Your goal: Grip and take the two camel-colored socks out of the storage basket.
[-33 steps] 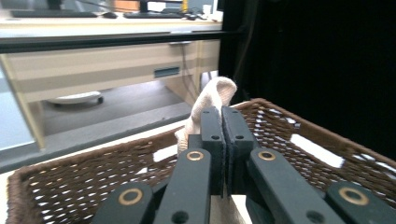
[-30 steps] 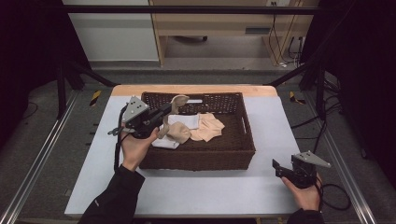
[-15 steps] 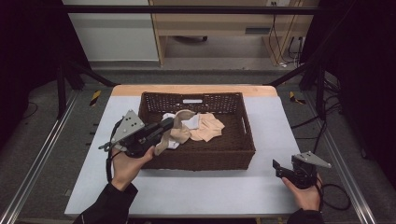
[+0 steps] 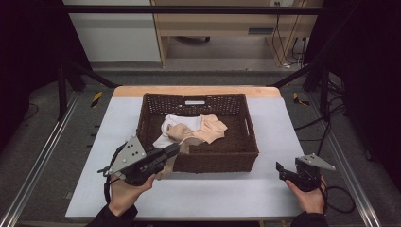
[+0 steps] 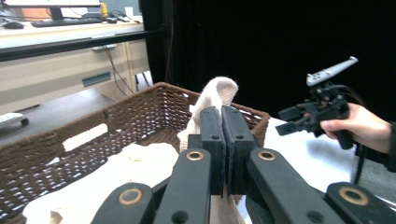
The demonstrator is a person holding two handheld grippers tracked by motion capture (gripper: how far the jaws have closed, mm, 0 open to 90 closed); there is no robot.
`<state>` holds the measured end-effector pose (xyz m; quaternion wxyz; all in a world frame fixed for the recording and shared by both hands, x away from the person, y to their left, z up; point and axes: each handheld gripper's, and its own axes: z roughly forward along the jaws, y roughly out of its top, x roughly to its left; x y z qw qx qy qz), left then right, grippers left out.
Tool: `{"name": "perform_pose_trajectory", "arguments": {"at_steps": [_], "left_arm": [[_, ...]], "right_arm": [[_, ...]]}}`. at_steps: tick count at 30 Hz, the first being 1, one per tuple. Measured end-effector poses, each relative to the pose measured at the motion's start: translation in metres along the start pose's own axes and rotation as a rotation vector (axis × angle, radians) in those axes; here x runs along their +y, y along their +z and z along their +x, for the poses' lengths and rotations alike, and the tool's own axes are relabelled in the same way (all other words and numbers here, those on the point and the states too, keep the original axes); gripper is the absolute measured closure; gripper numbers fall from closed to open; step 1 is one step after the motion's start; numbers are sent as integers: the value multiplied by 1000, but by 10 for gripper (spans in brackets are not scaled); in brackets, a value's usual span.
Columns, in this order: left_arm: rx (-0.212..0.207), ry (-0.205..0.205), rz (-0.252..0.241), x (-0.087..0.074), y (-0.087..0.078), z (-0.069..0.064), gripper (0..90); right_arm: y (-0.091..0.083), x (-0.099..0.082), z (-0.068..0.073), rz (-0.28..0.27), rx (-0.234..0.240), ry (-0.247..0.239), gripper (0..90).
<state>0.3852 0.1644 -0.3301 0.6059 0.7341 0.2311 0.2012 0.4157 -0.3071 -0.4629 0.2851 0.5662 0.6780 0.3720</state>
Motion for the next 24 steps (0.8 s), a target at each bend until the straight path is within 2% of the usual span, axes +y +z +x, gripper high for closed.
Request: {"name": "perform_pose_trajectory", "arguments": {"at_steps": [5, 15, 22, 23, 24], "left_arm": [[-38, -5, 35, -13, -1, -9, 877], [-66, -30, 142, -48, 4, -15, 877], [-80, -37, 276, -82, 27, -18, 877], [-85, -38, 314, -91, 35, -18, 877], [-85, -38, 314, -91, 35, -18, 877]], "right_arm": [[-1, 0, 0, 1, 1, 2, 231], [0, -1, 0, 2, -2, -4, 232], [0, -1, 1, 6, 5, -11, 232], [1, -1, 2, 7, 7, -11, 231], [1, -1, 2, 7, 7, -11, 231]]}}
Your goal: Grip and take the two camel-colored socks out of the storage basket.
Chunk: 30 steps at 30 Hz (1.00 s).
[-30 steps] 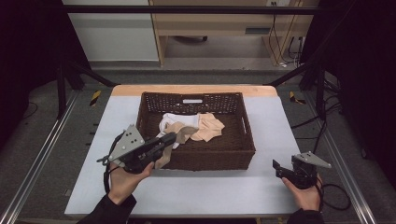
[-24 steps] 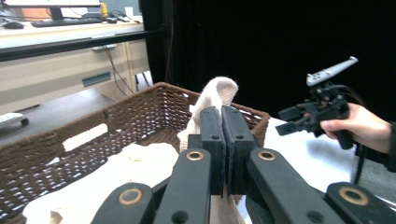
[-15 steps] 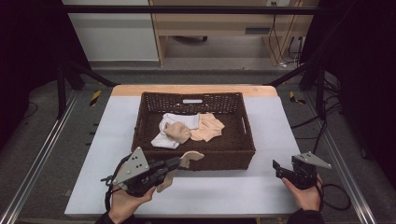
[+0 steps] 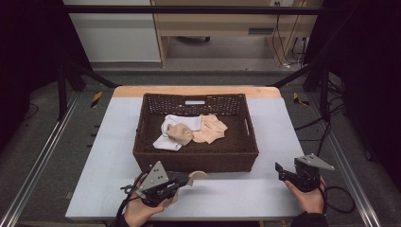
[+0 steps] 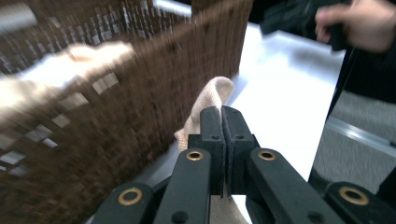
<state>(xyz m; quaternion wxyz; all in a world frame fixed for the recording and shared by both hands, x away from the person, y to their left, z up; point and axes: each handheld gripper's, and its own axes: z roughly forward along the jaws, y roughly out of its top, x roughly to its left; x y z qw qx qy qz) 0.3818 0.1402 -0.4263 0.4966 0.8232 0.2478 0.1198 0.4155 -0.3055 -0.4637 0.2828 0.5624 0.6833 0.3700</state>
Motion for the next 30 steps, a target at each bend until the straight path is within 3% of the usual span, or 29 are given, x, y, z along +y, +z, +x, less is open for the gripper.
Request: {"name": "perform_pose_trajectory", "arguments": {"at_steps": [1, 10, 13, 19, 21, 30], "left_arm": [[5, 3, 27, -5, 7, 0, 877], [7, 5, 96, -21, 24, -1, 868], [5, 4, 110, -26, 29, -1, 791], [-7, -40, 65, -26, 28, 2, 559], [-5, -54, 34, -23, 24, 2, 520], [25, -45, -30, -12, 11, 1, 466]], "right_arm": [[0, 0, 0, 0, 0, -1, 231], [0, -1, -1, 4, -1, 1, 231], [0, -1, -1, 11, 1, -1, 231], [0, -1, -2, 10, 0, 2, 231], [0, -1, -2, 8, -2, 3, 231], [-1, -1, -3, 3, -3, -1, 231]]}}
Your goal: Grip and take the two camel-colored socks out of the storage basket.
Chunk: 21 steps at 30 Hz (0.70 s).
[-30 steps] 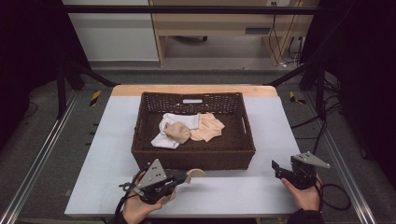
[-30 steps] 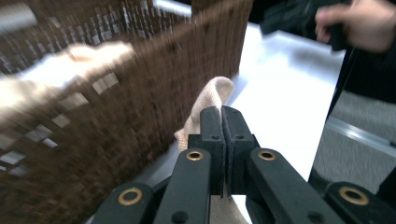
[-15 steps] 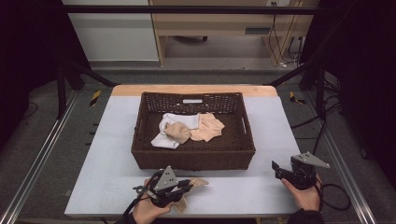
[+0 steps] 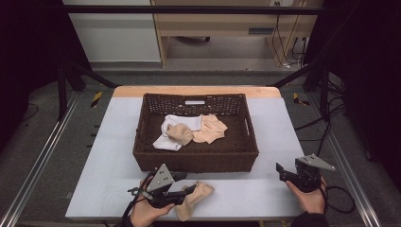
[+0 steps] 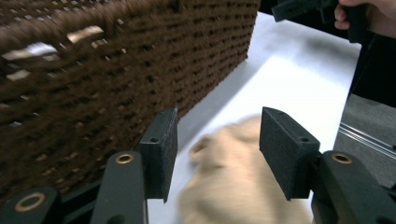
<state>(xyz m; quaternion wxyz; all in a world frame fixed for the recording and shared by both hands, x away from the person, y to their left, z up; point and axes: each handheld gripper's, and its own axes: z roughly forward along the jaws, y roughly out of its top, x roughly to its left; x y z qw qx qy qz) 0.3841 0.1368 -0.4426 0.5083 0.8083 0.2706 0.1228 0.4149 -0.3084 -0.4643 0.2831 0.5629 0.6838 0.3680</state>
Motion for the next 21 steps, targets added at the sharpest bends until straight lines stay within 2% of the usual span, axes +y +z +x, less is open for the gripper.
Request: {"name": "perform_pose_trajectory", "arguments": {"at_steps": [11, 16, 21], "left_arm": [[62, -13, -84, 18, -24, 10, 484], [123, -31, -144, 33, -43, 20, 484], [179, -43, -163, 46, -56, 32, 464]], "right_arm": [[0, 0, 0, 0, 0, 2, 231], [0, 0, 0, 2, -3, 4, 231], [0, 0, 0, 0, -4, 5, 231]]}}
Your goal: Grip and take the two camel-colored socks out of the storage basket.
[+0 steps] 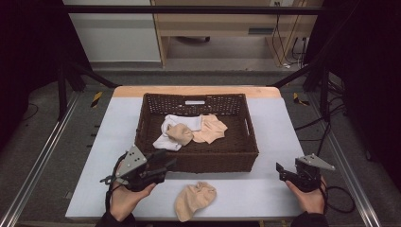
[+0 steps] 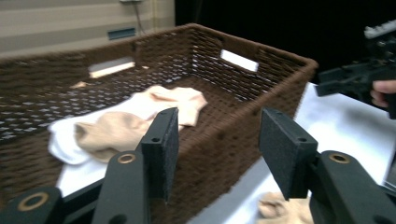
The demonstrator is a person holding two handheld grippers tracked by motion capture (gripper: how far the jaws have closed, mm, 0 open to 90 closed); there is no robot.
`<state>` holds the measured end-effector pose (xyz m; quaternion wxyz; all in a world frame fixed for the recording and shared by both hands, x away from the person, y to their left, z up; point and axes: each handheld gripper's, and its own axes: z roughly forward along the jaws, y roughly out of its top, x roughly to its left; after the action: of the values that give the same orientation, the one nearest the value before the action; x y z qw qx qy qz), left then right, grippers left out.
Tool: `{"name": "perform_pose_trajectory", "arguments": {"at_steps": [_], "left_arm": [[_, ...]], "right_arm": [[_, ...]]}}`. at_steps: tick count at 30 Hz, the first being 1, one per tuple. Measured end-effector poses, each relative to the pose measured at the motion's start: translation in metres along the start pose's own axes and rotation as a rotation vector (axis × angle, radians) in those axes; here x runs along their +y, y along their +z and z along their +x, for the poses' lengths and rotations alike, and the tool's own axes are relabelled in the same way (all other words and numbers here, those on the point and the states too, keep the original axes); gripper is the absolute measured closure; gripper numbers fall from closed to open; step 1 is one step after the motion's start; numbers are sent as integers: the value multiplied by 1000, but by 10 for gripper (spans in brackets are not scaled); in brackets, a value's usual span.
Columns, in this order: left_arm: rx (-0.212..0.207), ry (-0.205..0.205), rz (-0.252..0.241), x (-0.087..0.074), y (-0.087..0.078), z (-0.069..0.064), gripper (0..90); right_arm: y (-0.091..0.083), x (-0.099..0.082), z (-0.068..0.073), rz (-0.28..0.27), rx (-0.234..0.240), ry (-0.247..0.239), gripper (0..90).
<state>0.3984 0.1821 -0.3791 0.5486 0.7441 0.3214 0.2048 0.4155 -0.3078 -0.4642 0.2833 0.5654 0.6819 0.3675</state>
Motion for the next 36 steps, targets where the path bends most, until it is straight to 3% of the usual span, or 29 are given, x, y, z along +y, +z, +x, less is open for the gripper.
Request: {"name": "perform_pose_trajectory", "arguments": {"at_steps": [9, 16, 23, 26, 31, 36], "left_arm": [[83, -39, -22, 23, 6, 30, 455], [118, -13, -13, 51, 28, 43, 442], [166, -13, -9, 72, 50, 54, 434], [192, -2, -2, 76, 61, 59, 436], [219, -19, 14, 75, 78, 71, 448], [244, -32, 67, 67, 96, 82, 465]], "right_arm": [[0, 1, 0, -4, -2, 2, 230], [0, 2, 0, -9, 1, 3, 230], [1, 2, 0, -10, 1, 0, 231], [1, 2, 0, -10, 2, 0, 232], [1, 3, 0, -9, 4, 1, 232], [2, 3, 1, -9, 6, 1, 232]]}}
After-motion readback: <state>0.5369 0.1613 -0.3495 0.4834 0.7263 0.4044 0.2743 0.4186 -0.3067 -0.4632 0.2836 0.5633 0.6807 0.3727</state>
